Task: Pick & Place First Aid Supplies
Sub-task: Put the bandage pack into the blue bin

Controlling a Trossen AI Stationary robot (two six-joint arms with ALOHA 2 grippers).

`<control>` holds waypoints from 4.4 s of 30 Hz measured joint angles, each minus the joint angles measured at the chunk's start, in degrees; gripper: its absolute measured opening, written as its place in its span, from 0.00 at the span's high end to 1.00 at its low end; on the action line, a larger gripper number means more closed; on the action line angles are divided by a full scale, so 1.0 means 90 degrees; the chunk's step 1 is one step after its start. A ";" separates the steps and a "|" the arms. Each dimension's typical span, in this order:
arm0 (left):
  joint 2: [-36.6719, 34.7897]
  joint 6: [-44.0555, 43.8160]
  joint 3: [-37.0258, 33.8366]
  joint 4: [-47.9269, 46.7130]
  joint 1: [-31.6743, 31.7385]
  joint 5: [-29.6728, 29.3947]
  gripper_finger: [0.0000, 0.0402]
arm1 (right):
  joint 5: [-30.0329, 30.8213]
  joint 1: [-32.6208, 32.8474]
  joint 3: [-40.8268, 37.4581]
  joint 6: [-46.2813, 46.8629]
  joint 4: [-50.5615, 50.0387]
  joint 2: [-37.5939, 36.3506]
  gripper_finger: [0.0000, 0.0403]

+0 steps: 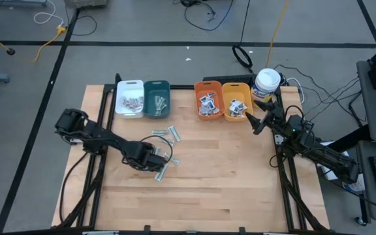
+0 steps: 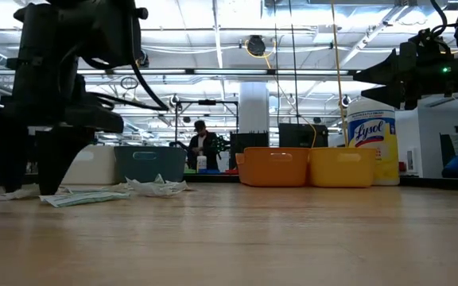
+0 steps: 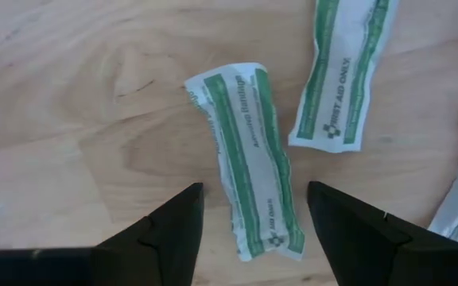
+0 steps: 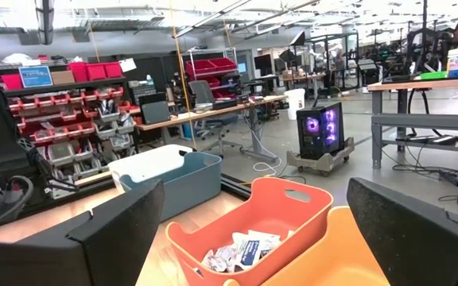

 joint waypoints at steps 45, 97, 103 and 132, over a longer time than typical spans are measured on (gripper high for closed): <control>-0.2107 0.2837 0.1295 -0.2272 0.2986 0.0195 1.00 | -0.0001 -0.0001 -0.0001 0.0001 -0.0001 -0.0002 0.03; 0.1906 0.6834 0.4205 -0.2433 0.6618 0.0026 0.40 | 0.0000 0.0000 0.0001 0.0000 -0.0001 -0.0002 0.03; 0.1455 0.6602 0.4205 -0.2454 0.6575 -0.0024 0.30 | -0.0001 0.0001 -0.0001 0.0001 -0.0001 -0.0002 0.03; 0.0206 0.3913 0.3041 -0.2399 0.3016 0.0021 0.37 | 0.0001 0.0000 0.0001 0.0000 -0.0001 -0.0001 0.03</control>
